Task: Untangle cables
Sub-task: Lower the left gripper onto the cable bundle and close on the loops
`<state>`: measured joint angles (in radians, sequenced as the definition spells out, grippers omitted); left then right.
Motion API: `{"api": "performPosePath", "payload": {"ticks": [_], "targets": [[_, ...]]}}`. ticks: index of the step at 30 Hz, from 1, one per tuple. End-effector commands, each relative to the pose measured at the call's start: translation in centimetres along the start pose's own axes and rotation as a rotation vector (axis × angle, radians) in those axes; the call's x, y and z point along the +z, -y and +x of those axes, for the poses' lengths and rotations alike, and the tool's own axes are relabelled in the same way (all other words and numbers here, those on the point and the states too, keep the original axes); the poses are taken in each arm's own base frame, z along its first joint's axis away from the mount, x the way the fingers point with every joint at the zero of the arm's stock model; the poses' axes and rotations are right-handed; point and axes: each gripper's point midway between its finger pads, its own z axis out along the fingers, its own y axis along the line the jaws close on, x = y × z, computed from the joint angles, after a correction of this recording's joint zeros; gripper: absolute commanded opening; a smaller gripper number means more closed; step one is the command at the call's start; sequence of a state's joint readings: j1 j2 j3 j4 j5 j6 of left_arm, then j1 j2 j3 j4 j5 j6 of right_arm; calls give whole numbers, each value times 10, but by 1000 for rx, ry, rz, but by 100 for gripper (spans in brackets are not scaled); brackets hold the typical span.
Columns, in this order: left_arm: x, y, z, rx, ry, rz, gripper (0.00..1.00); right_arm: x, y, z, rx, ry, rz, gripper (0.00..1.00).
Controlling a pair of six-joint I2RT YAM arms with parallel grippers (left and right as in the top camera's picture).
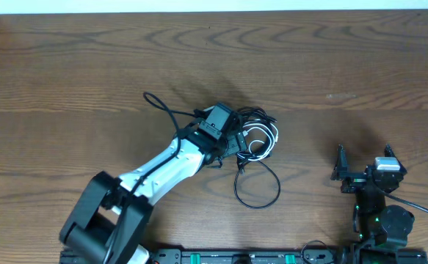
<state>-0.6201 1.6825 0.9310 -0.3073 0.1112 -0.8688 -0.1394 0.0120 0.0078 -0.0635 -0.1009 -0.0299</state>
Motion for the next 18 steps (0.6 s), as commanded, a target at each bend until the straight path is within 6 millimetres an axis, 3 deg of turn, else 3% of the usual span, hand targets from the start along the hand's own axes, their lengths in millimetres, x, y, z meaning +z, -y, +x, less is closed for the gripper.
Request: {"api": "performPosePath", "payload": {"ticks": [1,5,8,9,10,11,18], "targets": [[14,-8,0,-9,-4,-50,79,0,0,1,-3,-1,0,99],[27,-17,5,-16,-31,-85,64,0,0,1,-3,-1,0,99],[27,-17,5,-27,-31,-87,43,0,0,1,-3,-1,0,99],[27,-17,6,-27,-31,-87,33,0,0,1,-3,-1,0,99],[27,-17,6,-27,-32,-89,12,0,0,1,-3,-1,0,99],[27,-18,6,-27,-33,-89,8,0,0,1,-3,-1,0,99],[8,-9,-1,-27,-4,-52,7,0,0,1,-3,-1,0,99]]}}
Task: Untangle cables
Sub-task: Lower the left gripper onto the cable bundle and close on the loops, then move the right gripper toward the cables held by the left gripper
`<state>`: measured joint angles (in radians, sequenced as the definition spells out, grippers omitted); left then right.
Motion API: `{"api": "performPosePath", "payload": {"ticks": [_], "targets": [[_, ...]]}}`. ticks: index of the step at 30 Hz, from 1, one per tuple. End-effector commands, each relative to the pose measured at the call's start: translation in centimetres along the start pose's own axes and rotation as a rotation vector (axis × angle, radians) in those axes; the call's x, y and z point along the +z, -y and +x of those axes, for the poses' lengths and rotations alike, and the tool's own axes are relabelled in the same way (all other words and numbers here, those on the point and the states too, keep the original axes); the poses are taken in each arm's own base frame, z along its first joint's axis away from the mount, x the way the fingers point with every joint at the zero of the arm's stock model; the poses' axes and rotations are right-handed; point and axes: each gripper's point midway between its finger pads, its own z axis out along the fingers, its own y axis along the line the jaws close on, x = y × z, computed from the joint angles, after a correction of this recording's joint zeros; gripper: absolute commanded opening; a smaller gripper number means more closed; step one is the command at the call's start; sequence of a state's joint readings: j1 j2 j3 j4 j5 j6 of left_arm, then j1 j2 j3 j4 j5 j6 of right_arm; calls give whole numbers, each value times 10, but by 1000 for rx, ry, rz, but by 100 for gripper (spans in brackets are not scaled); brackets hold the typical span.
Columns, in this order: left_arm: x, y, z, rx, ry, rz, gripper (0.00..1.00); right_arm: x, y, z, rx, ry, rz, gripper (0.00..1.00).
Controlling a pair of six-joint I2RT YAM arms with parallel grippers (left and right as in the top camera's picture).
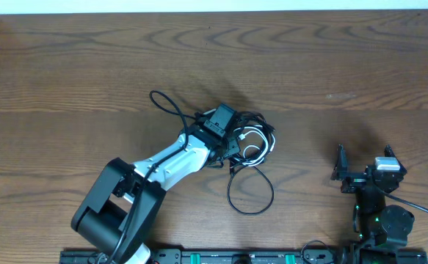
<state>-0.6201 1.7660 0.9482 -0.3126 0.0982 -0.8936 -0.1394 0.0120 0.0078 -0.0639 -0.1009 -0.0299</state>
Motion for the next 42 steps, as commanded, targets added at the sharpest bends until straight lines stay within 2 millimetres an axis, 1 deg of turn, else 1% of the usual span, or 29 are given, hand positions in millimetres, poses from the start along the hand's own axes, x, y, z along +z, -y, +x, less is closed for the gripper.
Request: {"api": "performPosePath", "payload": {"ticks": [1,5,10,13,16,20,23,26,29,32,35,38,39,41,42], "targets": [[-19,6,-7,1,35,27,7,0,0,1,-4,-1,0,99],[-50,21,-15,10,87,106,8,0,0,1,-4,-1,0,99],[-80,35,-21,99,141,181,8,0,0,1,-4,-1,0,99],[-94,43,-20,159,150,229,7,0,0,1,-4,-1,0,99],[-99,48,-18,186,147,259,8,0,0,1,-4,0,0,99],[-99,49,-17,187,142,264,8,0,0,1,-4,0,0,99],[-102,59,-15,238,133,314,8,0,0,1,-4,-1,0,99],[-103,64,-17,247,145,333,8,0,-4,0,26,1,-24,99],[-105,67,-19,248,156,344,8,-1,-18,-2,240,-3,-110,99],[-105,68,-20,248,161,350,8,-3,-31,-3,613,-40,-182,99],[-105,68,-19,248,158,348,8,-5,-42,-5,846,-83,-244,99],[-104,66,-18,247,151,340,8,-10,-57,-6,1028,-150,-327,99],[-104,65,-17,247,148,337,8,-12,-62,-6,1060,-169,-349,99],[-103,64,-17,247,145,334,8,-15,-69,-6,1061,-195,-390,99],[-103,64,-17,247,145,333,8,-14,-68,-6,1044,-189,-387,99]]}}
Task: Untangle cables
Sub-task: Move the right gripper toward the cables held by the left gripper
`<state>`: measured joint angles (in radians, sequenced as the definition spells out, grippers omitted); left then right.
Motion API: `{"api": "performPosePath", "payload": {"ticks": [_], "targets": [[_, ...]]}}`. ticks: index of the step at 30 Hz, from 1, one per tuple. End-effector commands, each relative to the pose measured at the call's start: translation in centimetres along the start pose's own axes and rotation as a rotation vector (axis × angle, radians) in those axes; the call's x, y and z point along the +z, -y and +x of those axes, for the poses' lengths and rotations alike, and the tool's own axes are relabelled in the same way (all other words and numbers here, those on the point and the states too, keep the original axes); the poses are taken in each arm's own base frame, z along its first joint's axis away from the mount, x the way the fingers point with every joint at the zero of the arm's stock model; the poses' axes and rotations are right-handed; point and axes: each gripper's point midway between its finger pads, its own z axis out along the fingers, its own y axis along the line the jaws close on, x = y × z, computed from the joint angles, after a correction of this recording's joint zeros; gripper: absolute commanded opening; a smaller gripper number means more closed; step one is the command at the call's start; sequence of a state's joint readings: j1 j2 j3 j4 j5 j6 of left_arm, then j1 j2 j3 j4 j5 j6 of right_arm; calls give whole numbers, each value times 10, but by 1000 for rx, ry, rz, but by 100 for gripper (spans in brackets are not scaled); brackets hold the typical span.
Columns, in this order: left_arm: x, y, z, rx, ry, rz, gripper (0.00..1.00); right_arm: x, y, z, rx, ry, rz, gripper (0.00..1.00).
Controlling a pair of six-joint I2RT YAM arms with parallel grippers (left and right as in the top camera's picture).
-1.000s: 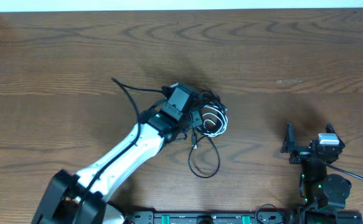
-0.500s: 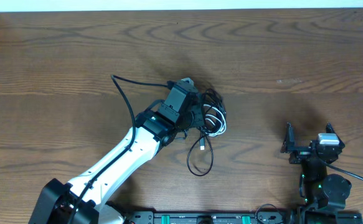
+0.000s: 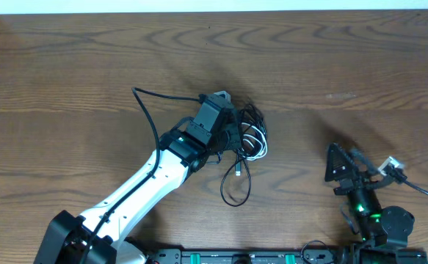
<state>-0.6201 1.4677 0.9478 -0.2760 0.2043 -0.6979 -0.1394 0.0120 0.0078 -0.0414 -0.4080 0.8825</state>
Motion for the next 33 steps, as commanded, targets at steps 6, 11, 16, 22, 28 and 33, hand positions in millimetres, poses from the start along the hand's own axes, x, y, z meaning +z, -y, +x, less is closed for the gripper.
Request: {"api": "performPosePath", "payload": {"ticks": [6,11,16,22,28,33], "targets": [[-4,2,0,20,0,6,8,-3,-30,6,-8,-59,-143,99],[-4,0,1,19,-5,2,8,-3,-34,1,-8,-86,-101,99],[-4,0,1,19,-4,2,8,0,-31,3,-25,-232,56,99],[-4,0,1,18,-5,2,8,8,-28,6,21,-440,208,99],[-4,0,1,19,-5,1,8,21,-42,28,148,-649,126,99],[-4,0,1,19,-5,2,8,25,-34,43,182,-736,121,99]]}}
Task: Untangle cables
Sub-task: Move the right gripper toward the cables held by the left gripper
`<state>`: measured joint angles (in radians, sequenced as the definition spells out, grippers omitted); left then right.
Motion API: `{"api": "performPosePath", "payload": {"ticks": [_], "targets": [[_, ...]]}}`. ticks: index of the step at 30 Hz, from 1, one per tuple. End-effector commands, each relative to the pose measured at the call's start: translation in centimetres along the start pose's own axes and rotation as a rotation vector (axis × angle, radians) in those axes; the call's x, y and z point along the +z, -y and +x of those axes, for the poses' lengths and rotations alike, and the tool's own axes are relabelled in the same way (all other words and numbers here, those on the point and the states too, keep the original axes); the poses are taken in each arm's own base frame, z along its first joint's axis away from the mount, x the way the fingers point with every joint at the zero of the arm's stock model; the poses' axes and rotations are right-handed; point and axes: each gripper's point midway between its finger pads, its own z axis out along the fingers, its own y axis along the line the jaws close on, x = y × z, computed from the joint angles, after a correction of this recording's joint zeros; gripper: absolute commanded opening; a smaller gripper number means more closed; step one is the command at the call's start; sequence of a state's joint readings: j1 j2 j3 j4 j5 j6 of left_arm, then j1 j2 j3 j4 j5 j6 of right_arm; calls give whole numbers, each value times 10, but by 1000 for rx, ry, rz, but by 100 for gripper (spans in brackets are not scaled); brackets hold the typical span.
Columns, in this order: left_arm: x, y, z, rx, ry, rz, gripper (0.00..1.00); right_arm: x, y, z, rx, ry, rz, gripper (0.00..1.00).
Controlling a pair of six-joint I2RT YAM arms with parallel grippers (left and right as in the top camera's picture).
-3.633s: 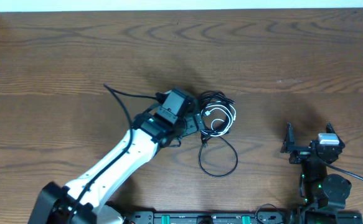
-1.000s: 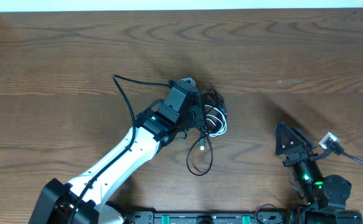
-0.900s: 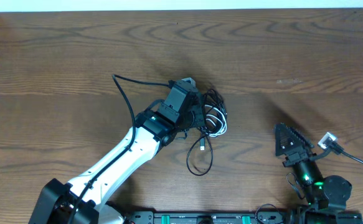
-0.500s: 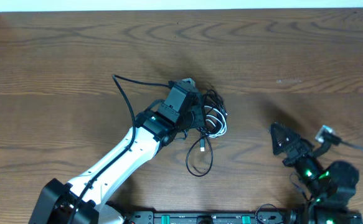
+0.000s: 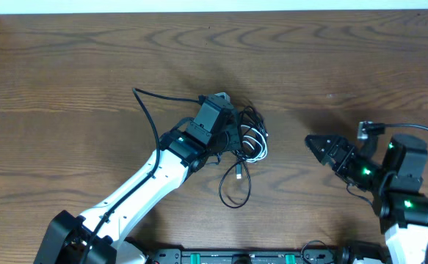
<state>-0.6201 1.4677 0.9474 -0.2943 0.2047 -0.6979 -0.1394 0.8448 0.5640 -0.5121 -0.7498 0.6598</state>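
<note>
A tangle of thin cables [image 5: 252, 126] lies mid-table, black strands wound around a white cable [image 5: 258, 149]. A black loop [image 5: 234, 192] trails toward the front, and one black strand [image 5: 144, 106] runs off to the left. My left gripper [image 5: 233, 126] is pressed into the tangle's left side. Its fingertips are hidden among the strands, and it appears shut on them. My right gripper [image 5: 311, 141] hovers to the right of the tangle and points left at it, well apart from it. It shows as a single dark wedge, so its jaw gap is hidden.
The wooden table [image 5: 89, 51] stretches far to the back and to both sides. My left arm's white link [image 5: 136, 187] crosses the front left. A black rail [image 5: 236, 258] runs along the front edge. The right arm's base [image 5: 408, 209] sits at the front right.
My right arm has swung up and to the left, so its gripper now points at the tangle from closer in. The left arm and the cables have hardly moved.
At first my left gripper was on the tangle, with the right arm parked at the front right, fingers apart. The left arm then moved, and the tangle and its loop sat farther left. The right arm began rising and now points at the tangle.
</note>
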Motion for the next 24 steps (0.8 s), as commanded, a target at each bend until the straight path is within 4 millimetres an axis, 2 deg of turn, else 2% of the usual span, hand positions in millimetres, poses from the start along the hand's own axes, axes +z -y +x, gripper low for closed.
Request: {"api": "performPosePath", "payload": {"ticks": [1,6,10,12,14,17,21,24], "targets": [[-5,3,-2,21,8,14,8,6,-9,6,-53,-74,-61,99],[-5,5,0,23,-3,23,8,27,-9,9,-98,-123,-61,99],[-5,5,0,26,-3,23,8,52,-20,18,-161,-181,-100,99],[-5,5,0,26,-3,23,8,65,-25,23,-200,-203,-115,95],[-5,5,0,26,-3,23,8,77,-19,26,-186,-207,-70,90],[-5,5,0,26,-3,22,8,94,9,24,-69,-167,91,79],[-5,5,0,34,-3,22,8,105,15,22,-60,-156,113,76],[-5,5,0,33,-3,22,8,110,34,14,-50,-112,195,73]]}}
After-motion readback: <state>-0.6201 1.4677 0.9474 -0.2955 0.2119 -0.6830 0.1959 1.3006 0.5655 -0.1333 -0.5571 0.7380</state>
